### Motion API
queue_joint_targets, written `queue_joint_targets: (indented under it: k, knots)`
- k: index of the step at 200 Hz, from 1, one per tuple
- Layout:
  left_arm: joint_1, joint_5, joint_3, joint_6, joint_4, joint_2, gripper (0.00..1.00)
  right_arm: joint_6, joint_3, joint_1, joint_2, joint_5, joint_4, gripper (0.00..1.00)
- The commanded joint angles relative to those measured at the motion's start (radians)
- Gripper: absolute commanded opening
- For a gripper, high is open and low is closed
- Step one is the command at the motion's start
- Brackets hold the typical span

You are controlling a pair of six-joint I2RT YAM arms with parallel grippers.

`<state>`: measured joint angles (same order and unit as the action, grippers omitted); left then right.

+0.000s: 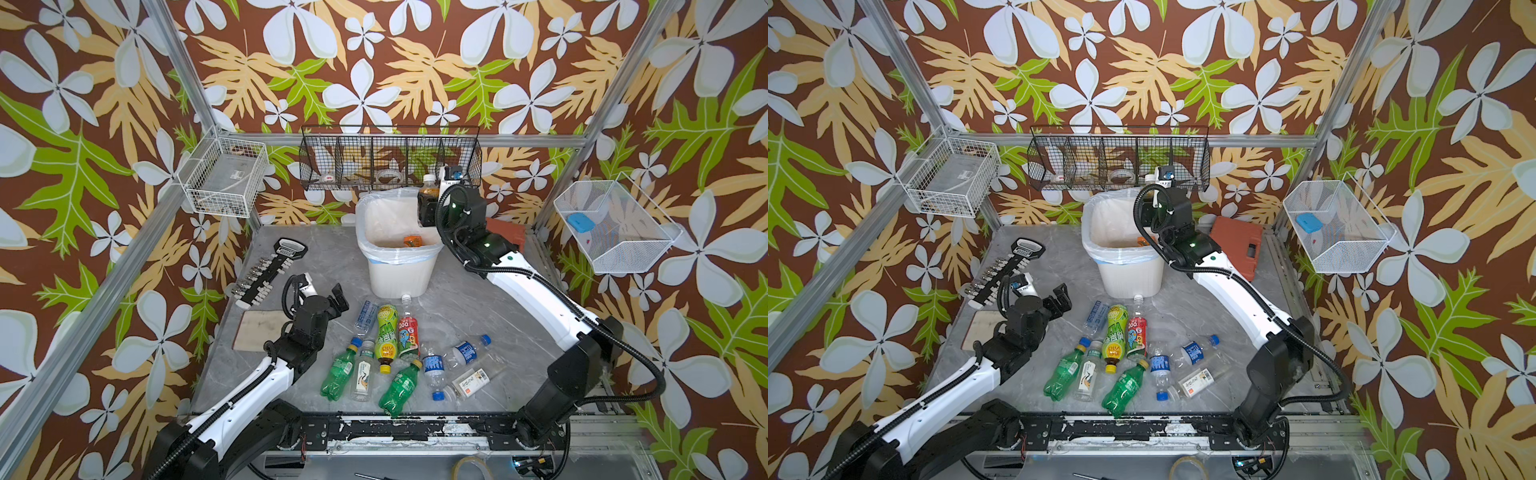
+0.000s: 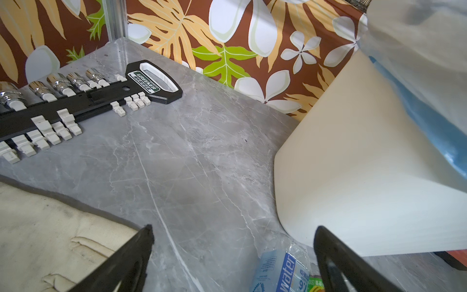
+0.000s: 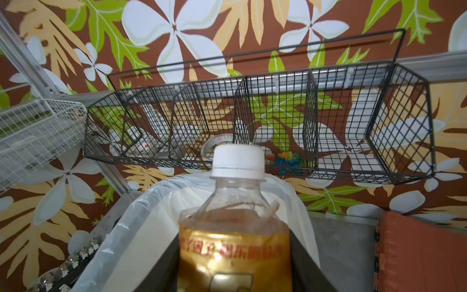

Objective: Throw the plastic bottles in the bin
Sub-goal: Throw the plastic bottle into the trash bin.

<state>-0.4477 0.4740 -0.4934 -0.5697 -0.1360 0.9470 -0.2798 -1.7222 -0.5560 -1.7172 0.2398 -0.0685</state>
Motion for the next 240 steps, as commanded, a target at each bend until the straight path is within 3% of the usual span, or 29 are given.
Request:
queue_joint_targets:
  k: [1,77,106,126,157,203,240]
  knots:
    - [0.004,0.03,-0.001,0.016,0.007,-0.012,1.0,0.019,-0.052,-0.002,-0.038,-0.026,-0.031,0.53]
    - [0.012,0.015,-0.003,0.018,0.001,-0.014,1.0,0.021,-0.066,0.004,-0.086,-0.022,-0.039,0.55]
    - [0.014,0.01,-0.008,0.019,-0.001,-0.012,1.0,0.003,-0.05,0.017,-0.067,-0.033,-0.03,0.88]
    - [0.014,0.0,-0.008,0.018,-0.012,-0.008,1.0,-0.022,0.005,0.035,-0.006,-0.065,0.021,0.96]
    - [0.014,-0.013,-0.011,0.019,-0.02,0.007,1.0,-0.013,0.26,0.039,0.186,-0.023,0.165,1.0]
    - [0.014,-0.036,-0.016,0.01,-0.044,0.031,1.0,-0.071,0.823,0.051,0.547,0.113,0.345,1.0]
    - [0.014,-0.078,-0.033,0.001,-0.054,0.075,1.0,-0.127,0.9,0.068,0.593,0.108,0.237,1.0]
